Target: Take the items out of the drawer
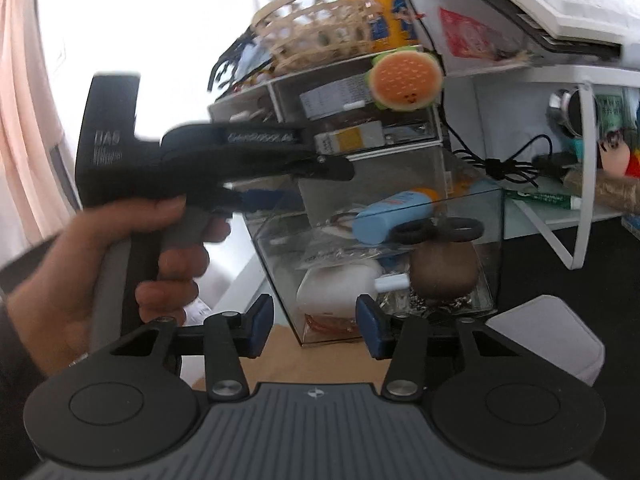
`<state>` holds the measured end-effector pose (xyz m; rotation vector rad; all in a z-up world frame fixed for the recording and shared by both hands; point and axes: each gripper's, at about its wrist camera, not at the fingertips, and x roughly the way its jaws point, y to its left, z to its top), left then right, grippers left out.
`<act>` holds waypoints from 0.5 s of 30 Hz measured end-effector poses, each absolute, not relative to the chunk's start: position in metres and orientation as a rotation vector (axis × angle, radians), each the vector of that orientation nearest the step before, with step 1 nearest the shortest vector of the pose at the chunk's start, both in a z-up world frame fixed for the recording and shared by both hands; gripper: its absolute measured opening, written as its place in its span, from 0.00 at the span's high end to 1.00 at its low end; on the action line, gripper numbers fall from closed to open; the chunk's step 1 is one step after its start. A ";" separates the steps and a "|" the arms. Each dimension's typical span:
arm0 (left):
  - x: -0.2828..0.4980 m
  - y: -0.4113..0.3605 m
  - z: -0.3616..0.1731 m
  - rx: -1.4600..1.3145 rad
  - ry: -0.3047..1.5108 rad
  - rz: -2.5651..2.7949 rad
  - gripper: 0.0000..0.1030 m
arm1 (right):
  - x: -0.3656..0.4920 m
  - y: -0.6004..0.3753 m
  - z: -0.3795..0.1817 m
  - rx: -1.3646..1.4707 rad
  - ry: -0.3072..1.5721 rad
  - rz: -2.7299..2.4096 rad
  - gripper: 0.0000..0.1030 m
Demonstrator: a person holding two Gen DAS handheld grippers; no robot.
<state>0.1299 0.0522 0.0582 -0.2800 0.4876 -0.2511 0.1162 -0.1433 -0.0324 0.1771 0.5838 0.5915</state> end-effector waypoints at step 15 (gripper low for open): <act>0.073 0.091 0.103 -0.161 0.511 -0.235 0.31 | 0.120 -0.153 -0.030 0.167 0.586 0.522 0.51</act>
